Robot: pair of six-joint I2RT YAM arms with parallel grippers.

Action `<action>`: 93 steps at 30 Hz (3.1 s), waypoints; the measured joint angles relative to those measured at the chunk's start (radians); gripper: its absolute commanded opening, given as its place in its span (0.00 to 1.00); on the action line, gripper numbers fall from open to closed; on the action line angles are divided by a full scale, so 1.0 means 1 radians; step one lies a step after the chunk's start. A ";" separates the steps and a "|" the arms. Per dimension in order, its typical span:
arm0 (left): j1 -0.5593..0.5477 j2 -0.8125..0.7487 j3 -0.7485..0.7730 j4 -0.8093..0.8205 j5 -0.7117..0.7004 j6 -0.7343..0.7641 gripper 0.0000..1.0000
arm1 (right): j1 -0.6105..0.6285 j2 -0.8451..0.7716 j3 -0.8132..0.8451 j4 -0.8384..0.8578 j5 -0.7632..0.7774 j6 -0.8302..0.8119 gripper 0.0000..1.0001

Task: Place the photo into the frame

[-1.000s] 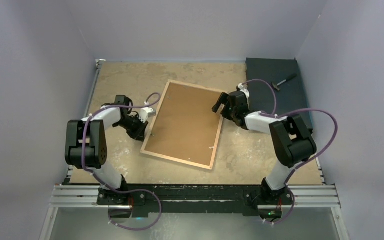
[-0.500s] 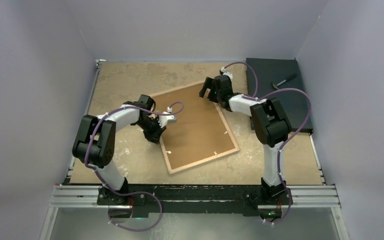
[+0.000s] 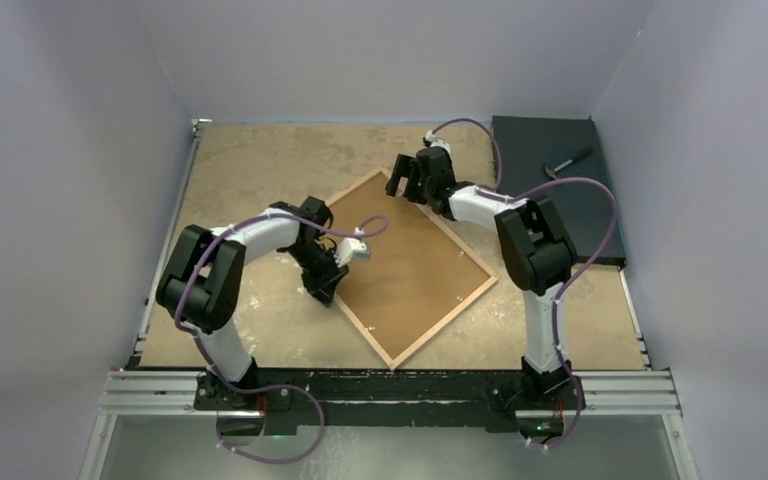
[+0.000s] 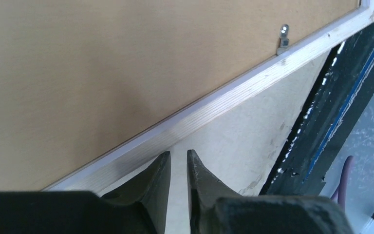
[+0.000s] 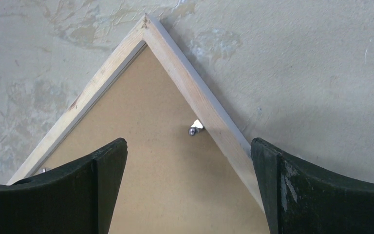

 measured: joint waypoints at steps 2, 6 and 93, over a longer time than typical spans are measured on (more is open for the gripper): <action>0.054 0.000 0.045 -0.041 0.002 0.021 0.22 | 0.006 -0.027 -0.018 -0.008 0.003 0.000 0.99; 0.280 0.000 0.242 -0.098 0.021 0.052 0.23 | 0.032 -0.116 -0.069 -0.023 0.019 0.005 0.99; 0.570 0.219 0.282 0.279 -0.002 -0.214 0.03 | 0.404 0.078 0.025 0.108 -0.540 -0.263 0.73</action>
